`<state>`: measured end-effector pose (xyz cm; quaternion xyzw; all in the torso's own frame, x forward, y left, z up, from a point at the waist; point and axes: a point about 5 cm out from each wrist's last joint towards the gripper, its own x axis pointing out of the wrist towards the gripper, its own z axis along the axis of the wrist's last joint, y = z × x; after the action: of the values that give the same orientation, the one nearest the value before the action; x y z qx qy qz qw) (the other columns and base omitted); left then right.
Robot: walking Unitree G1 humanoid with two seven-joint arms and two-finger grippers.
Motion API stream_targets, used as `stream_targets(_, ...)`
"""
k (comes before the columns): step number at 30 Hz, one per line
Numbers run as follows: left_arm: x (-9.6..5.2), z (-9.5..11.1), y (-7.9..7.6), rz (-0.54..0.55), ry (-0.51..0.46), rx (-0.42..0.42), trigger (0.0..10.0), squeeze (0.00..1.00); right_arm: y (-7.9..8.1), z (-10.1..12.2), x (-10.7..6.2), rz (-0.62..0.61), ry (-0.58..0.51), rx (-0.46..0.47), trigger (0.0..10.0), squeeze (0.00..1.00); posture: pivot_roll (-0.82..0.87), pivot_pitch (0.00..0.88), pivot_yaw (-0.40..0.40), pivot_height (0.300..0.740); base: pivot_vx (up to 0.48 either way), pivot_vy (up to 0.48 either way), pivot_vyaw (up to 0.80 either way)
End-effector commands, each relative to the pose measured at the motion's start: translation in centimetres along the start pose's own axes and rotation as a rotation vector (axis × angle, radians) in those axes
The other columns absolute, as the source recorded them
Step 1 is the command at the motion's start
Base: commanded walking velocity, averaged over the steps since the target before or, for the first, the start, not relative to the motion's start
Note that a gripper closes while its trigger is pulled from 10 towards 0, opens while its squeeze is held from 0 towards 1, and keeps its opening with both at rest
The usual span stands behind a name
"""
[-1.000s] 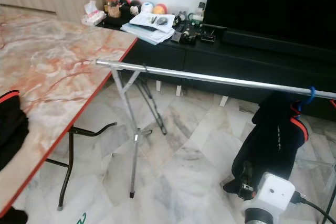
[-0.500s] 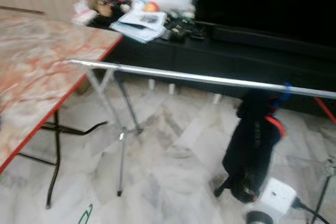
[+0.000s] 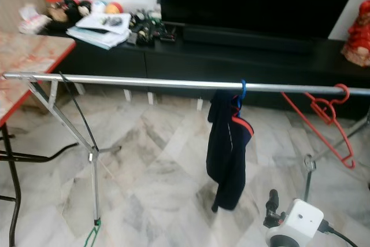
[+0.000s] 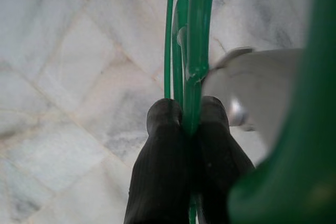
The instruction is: Hang hanger
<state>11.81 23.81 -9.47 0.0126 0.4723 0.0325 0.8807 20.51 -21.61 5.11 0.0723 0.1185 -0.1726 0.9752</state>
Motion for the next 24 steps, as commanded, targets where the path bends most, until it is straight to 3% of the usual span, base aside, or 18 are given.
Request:
stream_targets(1, -0.1, -0.5, 0.2, 0.009, 0.022, 0.021, 10.0, 0.0, 0.7, -1.4, 0.0, 0.066, 0.079, -0.046, 10.0, 0.0, 0.04, 0.117, -0.026, 0.74, 0.0, 0.0, 0.0)
stream_targets(3, 0.0, 0.2, 0.2, 0.007, 0.007, 0.051, 10.0, 0.0, 1.1, -1.9, 0.3, 0.132, 0.112, -0.087, 10.0, 0.0, 0.04, 0.114, -0.027, 0.74, 0.0, 0.0, 0.0)
stream_targets(5, 0.4, 2.1, 0.4, 0.001, -0.046, 0.125, 10.0, 0.0, 2.0, -1.8, 1.1, 0.268, 0.113, -0.17, 10.0, 0.0, 0.04, 0.112, -0.028, 0.74, 0.0, 0.0, 0.0)
stream_targets(6, 0.4, 2.1, 0.4, 0.001, -0.046, 0.125, 10.0, 0.0, 2.0, -1.8, 1.1, 0.268, 0.113, -0.17, 10.0, 0.0, 0.04, 0.112, -0.028, 0.74, 0.0, 0.0, 0.0)
stream_targets(7, 0.7, 3.2, 0.4, 0.002, -0.079, 0.184, 10.0, 0.0, 2.2, -1.6, 1.6, 0.307, 0.098, -0.23, 10.0, 0.0, 0.04, 0.107, -0.029, 0.74, 0.0, 0.0, 0.0)
stream_targets(11, 1.0, 5.9, 0.3, 0.004, -0.162, 0.319, 10.0, 0.0, 2.7, -1.4, 2.5, 0.388, 0.107, -0.288, 10.0, 0.0, 0.04, 0.103, -0.026, 0.74, 0.0, 0.0, 0.0)
stream_targets(12, 1.0, 5.9, 0.3, 0.004, -0.162, 0.319, 10.0, 0.0, 2.7, -1.4, 2.5, 0.388, 0.107, -0.288, 10.0, 0.0, 0.04, 0.103, -0.026, 0.74, 0.0, 0.0, 0.0)
stream_targets(15, 1.2, 9.0, -0.3, -0.021, -0.266, 0.435, 10.0, 0.0, 3.3, -1.7, 3.3, 0.484, 0.121, -0.376, 10.0, 0.0, 0.03, 0.101, -0.023, 0.74, 0.0, 0.0, 0.0)
stream_targets(16, 1.2, 10.4, -0.9, -0.067, -0.32, 0.459, 10.0, 0.0, 3.8, -1.9, 3.4, 0.562, 0.138, -0.407, 10.0, 0.0, 0.03, 0.101, -0.023, 0.74, 0.0, 0.0, 0.0)
stream_targets(17, 1.2, 10.4, -0.9, -0.067, -0.32, 0.459, 10.0, 0.0, 3.8, -1.9, 3.4, 0.562, 0.138, -0.407, 10.0, 0.0, 0.03, 0.101, -0.023, 0.74, 0.0, 0.0, 0.0)
stream_targets(18, 1.1, 11.8, -1.7, -0.151, -0.36, 0.484, 10.0, 0.0, 4.5, -2.1, 3.3, 0.66, 0.151, -0.444, 10.0, 0.0, 0.03, 0.102, -0.021, 0.74, 0.0, 0.0, 0.0)
stream_targets(20, 1.0, 12.3, -2.1, -0.195, -0.373, 0.501, 10.0, 0.0, 4.8, -2.2, 3.3, 0.704, 0.158, -0.462, 10.0, 0.0, 0.03, 0.102, -0.02, 0.74, 0.0, 0.0, 0.0)
stream_targets(22, 0.3, 14.3, -4.1, -0.42, -0.404, 0.751, 10.0, 0.0, 6.2, -2.0, 3.2, 0.931, 0.173, -0.55, 10.0, 0.0, 0.04, 0.103, -0.013, 0.74, 0.0, 0.0, 0.0)
stream_targets(24, 0.0, 15.2, -4.5, -0.47, -0.416, 0.806, 10.0, 0.0, 6.7, -1.8, 3.2, 1.013, 0.173, -0.594, 10.0, 0.0, 0.03, 0.102, -0.012, 0.74, 0.0, 0.0, 0.0)
